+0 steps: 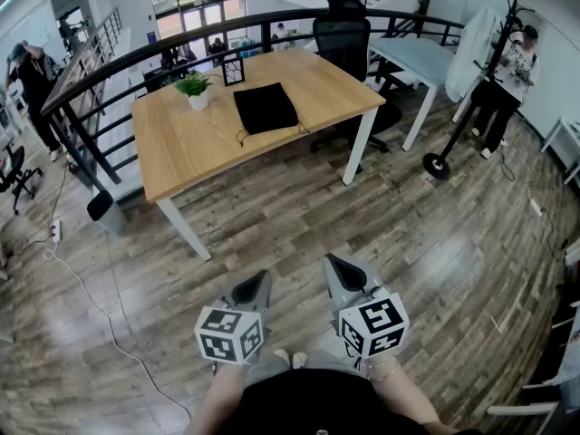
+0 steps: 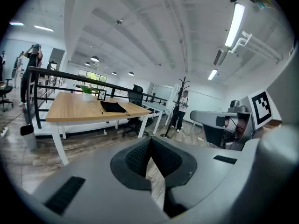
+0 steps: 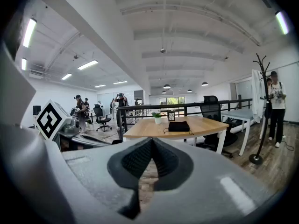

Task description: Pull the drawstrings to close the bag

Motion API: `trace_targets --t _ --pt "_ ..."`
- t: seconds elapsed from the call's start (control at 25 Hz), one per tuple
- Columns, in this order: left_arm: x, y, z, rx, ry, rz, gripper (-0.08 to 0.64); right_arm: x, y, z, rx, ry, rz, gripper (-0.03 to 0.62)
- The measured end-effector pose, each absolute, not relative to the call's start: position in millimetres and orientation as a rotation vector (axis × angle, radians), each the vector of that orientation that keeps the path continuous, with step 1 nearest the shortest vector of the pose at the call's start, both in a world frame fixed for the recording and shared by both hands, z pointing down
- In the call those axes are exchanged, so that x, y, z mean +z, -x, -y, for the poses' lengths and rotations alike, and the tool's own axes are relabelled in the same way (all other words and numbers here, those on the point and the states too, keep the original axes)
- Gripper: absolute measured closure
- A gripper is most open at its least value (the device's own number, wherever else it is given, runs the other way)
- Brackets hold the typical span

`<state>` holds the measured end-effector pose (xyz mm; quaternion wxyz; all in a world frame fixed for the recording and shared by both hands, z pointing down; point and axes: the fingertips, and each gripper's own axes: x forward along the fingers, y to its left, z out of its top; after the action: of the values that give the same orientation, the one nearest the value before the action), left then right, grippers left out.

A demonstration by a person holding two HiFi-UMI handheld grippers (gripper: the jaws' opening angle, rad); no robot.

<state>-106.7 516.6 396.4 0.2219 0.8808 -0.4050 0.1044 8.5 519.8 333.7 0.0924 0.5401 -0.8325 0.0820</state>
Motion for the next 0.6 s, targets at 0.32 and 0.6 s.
trace_targets --t 0.32,0.6 --pt "400 105 -521 0.374 -2.458 1.071 0.545 333 -3 -527 0.224 -1.556 2.459 0.595" --pt "388 95 -526 0.323 -2.499 1.064 0.545 331 -7 -533 0.257 -1.559 2.503 0.594"
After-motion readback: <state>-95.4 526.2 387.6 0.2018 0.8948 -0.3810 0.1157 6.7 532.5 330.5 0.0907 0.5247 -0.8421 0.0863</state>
